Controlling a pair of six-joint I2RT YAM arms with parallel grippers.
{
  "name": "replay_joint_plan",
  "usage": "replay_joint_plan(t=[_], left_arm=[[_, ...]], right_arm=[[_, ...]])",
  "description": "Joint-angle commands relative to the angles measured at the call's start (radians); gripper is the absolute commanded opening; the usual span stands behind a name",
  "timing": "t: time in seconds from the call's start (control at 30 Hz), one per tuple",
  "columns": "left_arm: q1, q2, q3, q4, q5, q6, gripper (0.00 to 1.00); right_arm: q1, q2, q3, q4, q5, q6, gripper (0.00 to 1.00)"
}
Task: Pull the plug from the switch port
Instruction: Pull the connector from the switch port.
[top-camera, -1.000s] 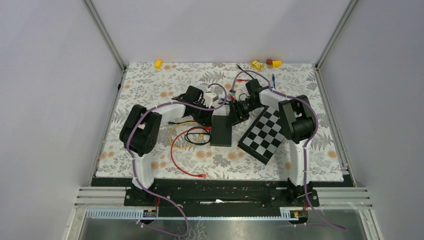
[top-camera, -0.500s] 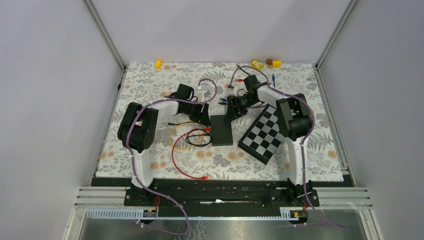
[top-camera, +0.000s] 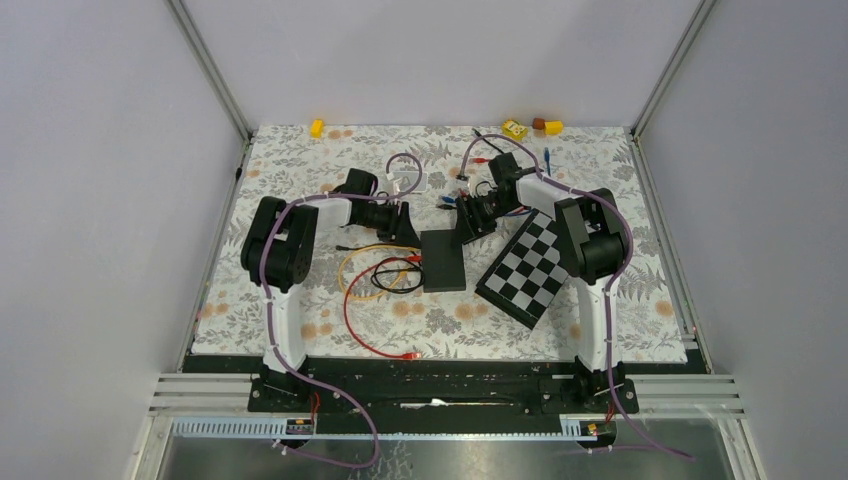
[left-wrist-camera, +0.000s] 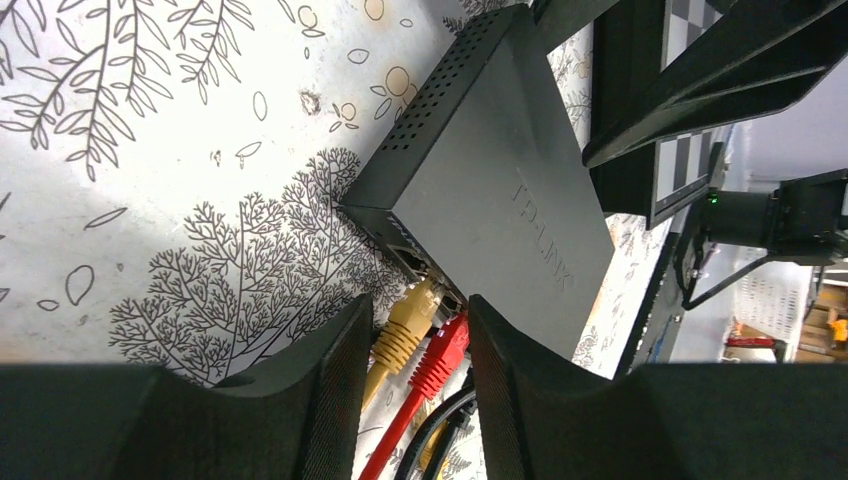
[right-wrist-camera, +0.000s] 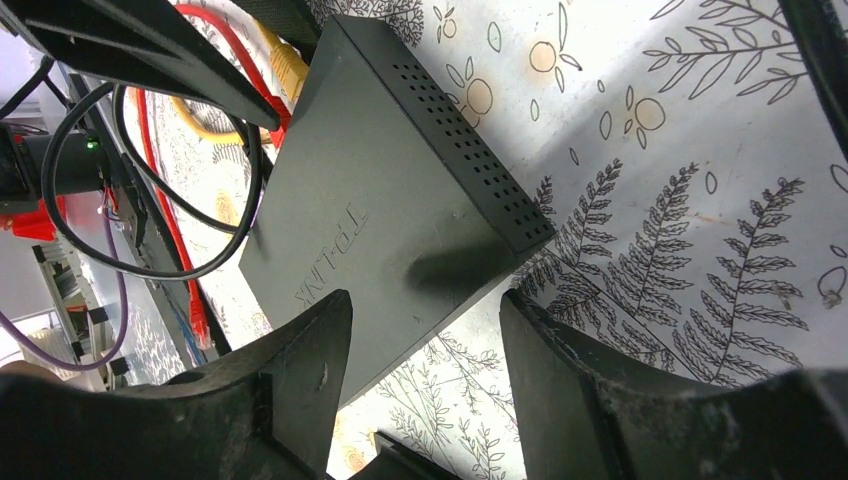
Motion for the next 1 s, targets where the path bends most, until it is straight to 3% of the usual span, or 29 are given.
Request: replay_joint_plan(t=[0.0,0.33,0.97], left_arm=[[0.009,0.066,-0.010,-0.016,-0.015,-0.003,0.43],[0.008,0.114,0.007,-0.002,0.020,-0.030,0.35],[0.015,0.157,0.019,0.000,0.041,-0.038,0.31]], right_arm=[[0.010,-0.028,-0.019,-0.009,0.022,-0.034,0.64],[0.010,-0.013,-0.020,-0.002,0.017,-0.029,0.64],[0.009,-0.003,-0.016,-0.004,0.017,-0.030,0.64]])
